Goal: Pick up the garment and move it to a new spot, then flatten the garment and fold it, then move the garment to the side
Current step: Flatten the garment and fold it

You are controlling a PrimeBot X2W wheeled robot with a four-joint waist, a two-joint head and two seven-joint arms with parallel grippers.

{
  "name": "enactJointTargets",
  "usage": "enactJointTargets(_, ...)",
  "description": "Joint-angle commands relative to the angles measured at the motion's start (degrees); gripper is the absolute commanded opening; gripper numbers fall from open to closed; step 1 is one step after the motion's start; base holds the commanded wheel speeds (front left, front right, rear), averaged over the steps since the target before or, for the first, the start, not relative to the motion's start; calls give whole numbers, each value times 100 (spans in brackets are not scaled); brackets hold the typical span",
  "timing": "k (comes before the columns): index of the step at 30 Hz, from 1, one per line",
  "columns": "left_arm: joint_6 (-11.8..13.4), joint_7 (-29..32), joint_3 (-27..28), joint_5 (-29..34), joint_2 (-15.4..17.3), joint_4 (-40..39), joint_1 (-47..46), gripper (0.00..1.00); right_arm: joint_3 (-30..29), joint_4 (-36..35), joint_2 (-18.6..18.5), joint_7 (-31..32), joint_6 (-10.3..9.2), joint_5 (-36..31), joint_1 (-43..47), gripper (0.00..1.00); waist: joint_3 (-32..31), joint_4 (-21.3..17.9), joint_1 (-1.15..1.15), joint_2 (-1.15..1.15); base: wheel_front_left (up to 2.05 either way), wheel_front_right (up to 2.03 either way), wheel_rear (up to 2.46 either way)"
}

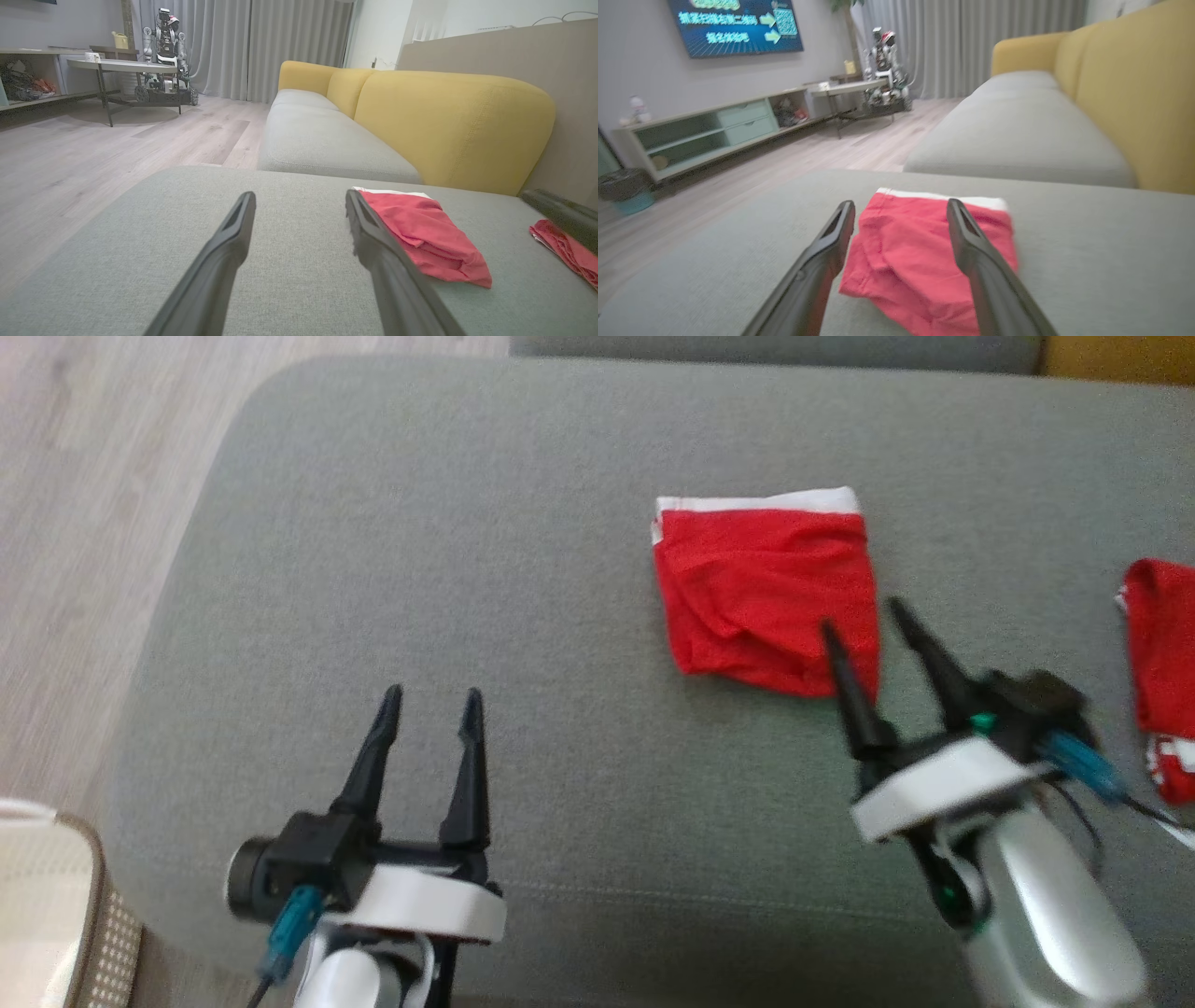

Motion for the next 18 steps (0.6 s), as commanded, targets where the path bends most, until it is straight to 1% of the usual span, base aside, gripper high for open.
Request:
enactJointTargets(1,56,-30,248,52,-4,-248,-60,100,-130,-430,124,-75,-1,-155,150,100,-167,-143,0,0,0,0,0)
enactJointTargets(4,99,-30,367,71,-4,-362,176,100,-745,-1160,217,-76,-1,-549,764,100,-308,-230,0,0,0,0,0)
enactJointTargets(6,96,-30,435,102,-4,-430,337,100,-1037,-1555,256,-76,-1,-777,1150,100,-404,-267,0,0,0,0,0)
enactJointTargets(9,65,-30,543,199,-4,-521,601,100,-1358,-2010,309,-77,-1,-942,1694,100,-551,-315,0,0,0,0,0)
enactJointTargets(13,46,-30,640,372,-4,-634,962,100,-1398,-2367,345,-77,-1,-997,2262,100,-671,-405,0,0,0,0,0)
enactJointTargets(18,34,-30,692,516,-4,-653,1223,100,-1330,-2474,353,-77,-1,-933,2554,100,-757,-515,0,0,0,0,0)
